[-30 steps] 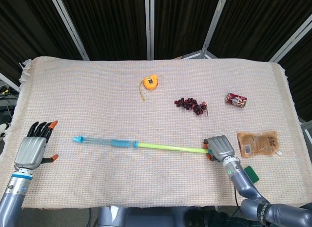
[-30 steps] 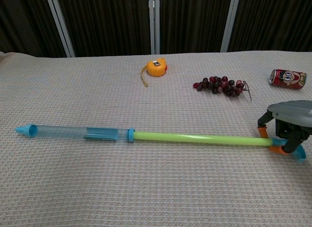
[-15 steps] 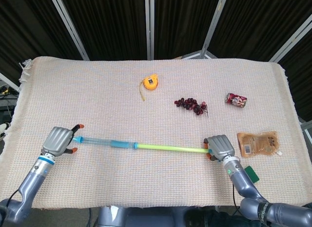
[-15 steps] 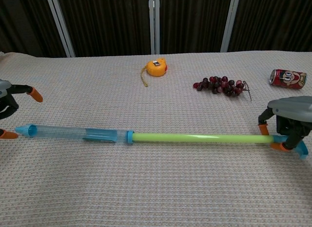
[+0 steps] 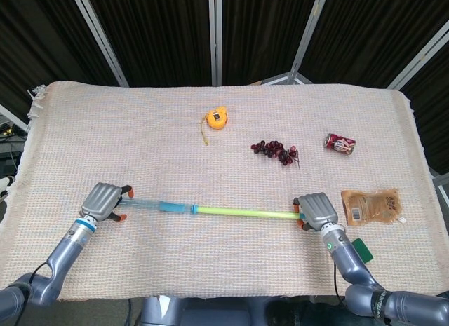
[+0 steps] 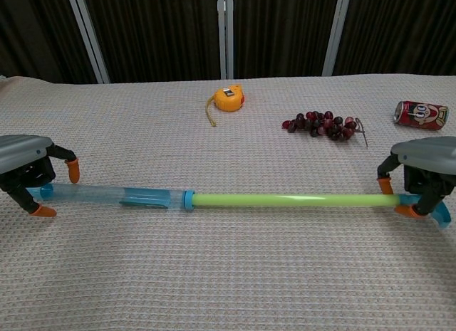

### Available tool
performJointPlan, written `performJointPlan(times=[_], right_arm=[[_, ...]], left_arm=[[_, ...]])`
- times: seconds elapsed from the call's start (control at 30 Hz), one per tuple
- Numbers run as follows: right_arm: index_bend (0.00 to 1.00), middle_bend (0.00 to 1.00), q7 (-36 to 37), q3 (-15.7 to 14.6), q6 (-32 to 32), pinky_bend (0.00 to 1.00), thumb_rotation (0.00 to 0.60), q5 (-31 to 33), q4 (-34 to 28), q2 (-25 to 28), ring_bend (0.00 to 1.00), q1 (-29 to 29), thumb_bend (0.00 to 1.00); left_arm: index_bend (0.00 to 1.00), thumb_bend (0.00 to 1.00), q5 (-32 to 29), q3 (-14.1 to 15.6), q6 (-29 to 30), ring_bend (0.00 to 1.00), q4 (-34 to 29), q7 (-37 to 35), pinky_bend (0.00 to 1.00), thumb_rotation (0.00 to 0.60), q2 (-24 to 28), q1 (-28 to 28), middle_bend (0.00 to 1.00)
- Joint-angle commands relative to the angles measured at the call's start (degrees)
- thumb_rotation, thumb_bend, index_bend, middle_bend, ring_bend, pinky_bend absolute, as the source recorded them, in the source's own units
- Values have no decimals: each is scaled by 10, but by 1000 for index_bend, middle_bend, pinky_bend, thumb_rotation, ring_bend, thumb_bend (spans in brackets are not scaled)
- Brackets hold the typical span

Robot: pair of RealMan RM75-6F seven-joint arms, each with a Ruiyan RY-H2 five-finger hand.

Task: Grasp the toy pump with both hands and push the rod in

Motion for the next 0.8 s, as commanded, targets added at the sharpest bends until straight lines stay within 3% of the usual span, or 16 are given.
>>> performJointPlan(times=[0.03,0.33,0.6,0.8], right_arm=[[674,1000,-1,0,2,1000,600,1,-2,1,1000,2,480],[675,1000,-4,-2,8,1000,600,6,-8,5,1000,4,480],[675,1000,-6,-3,13,1000,600,9,-15,11,1000,6,484],[677,1000,-7,-2,17,1000,600,8,-27,17,1000,8,489]], left_arm=[[437,105,-12,-4,-11,857,4,-7,1000,600,-4,-5,911],[485,142,-30,-8,-31,857,6,-4,1000,600,-11,-19,911],[622,387,-37,-9,-31,857,3,-2,1000,600,-13,-23,911],[711,440,-39,-12,-25,857,-10,-5,1000,600,-8,-24,911]])
